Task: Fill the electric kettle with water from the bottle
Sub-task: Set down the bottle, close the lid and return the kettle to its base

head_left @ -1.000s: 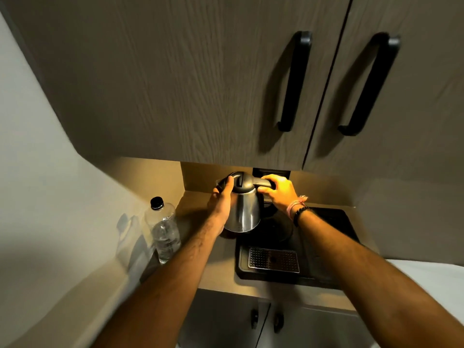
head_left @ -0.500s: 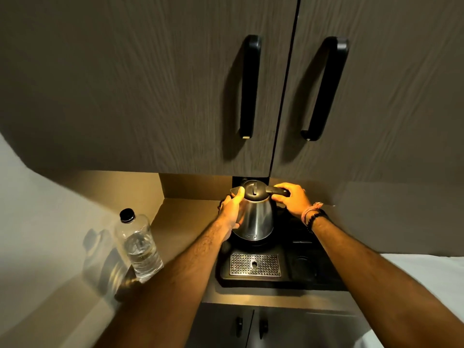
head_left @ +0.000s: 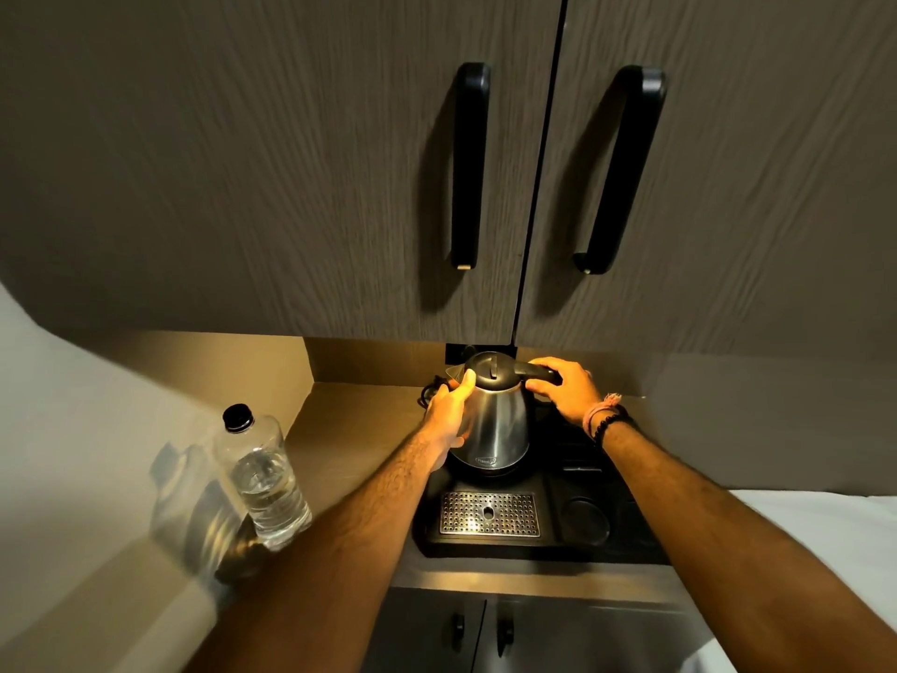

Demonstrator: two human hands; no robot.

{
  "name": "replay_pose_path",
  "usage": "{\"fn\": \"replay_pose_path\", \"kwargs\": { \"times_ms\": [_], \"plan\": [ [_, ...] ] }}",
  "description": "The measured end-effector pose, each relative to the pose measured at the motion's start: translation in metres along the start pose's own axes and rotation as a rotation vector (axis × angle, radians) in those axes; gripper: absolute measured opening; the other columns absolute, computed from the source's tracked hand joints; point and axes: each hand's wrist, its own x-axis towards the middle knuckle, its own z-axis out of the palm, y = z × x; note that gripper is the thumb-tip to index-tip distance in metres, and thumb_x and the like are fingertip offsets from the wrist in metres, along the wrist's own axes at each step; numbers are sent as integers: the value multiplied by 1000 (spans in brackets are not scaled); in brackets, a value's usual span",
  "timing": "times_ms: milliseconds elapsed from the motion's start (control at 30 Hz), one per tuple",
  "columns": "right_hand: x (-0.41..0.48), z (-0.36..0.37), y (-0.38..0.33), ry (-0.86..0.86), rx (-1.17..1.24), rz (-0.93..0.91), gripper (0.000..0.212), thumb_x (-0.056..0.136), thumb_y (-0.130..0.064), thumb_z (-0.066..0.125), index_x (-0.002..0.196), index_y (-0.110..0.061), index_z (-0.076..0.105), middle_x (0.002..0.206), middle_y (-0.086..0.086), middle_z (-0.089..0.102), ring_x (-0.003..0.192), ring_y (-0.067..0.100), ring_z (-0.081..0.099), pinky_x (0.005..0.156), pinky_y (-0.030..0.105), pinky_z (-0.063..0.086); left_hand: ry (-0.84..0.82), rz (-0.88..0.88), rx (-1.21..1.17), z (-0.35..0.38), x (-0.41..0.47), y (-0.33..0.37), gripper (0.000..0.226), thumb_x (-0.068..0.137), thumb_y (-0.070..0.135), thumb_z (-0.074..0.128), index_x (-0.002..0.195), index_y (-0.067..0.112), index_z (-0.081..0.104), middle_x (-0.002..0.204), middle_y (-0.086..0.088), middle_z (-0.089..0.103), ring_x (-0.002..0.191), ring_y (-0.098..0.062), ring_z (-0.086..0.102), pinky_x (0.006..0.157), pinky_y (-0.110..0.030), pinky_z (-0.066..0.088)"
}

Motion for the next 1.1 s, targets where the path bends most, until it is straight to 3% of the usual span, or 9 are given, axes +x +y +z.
{"fn": "replay_pose_path", "kwargs": {
  "times_ms": [167, 333, 467, 633, 733, 833, 1100],
  "plan": [
    [-3, 3, 0, 24, -77, 14, 53, 94, -18, 69, 145, -9, 54, 142, 19, 60, 134, 36, 54, 116, 48, 42, 10, 18, 44, -1, -1, -4, 86, 89, 63, 57, 154, 14, 29, 158, -6, 38, 139, -29, 41, 110, -63, 33],
    [-19, 9, 6, 83, -144, 25, 77, 94, -25, 69, 159, -13, 29, 152, 19, 45, 141, 35, 46, 114, 42, 39, 7, 49, 79, -5, -3, -6, 74, 87, 55, 65, 146, 18, 42, 146, 0, 52, 133, -25, 48, 107, -52, 35],
    [-42, 9, 19, 182, -271, 7, 71, 95, -19, 66, 157, -11, 32, 155, 16, 45, 141, 35, 47, 113, 46, 44, 16, 94, 110, -11, -4, -7, 57, 86, 40, 71, 135, 19, 52, 134, 1, 63, 119, -19, 58, 91, -39, 36],
    [-52, 10, 21, 169, -409, -4, 69, 94, -10, 57, 158, -8, 31, 157, 15, 45, 142, 34, 45, 114, 45, 45, 52, 108, 244, -19, -1, -11, 99, 80, 28, 78, 157, 11, 18, 159, -8, 36, 144, -27, 36, 119, -46, 29],
    [-53, 7, 18, 175, -480, -19, 70, 92, -5, 53, 158, -11, 31, 155, 13, 46, 139, 33, 47, 110, 45, 48, 82, 104, 308, -22, -6, -8, 106, 79, 28, 78, 158, 10, 10, 164, -11, 24, 149, -29, 25, 120, -46, 24],
    [-51, 9, 13, 162, -533, -44, 77, 87, 1, 48, 159, -19, 29, 156, 8, 44, 137, 32, 47, 104, 48, 51, 85, 99, 338, -27, -7, -6, 106, 79, 28, 78, 158, 11, 9, 164, -11, 24, 150, -30, 24, 121, -47, 24],
    [-46, 24, 2, 321, -244, 34, 75, 79, 12, 54, 149, -15, 51, 156, 13, 43, 141, 35, 40, 111, 46, 46, 116, 120, 520, -37, -14, -3, 102, 79, 24, 74, 159, 15, 11, 166, -9, 20, 151, -29, 20, 118, -45, 24]
  ]
}}
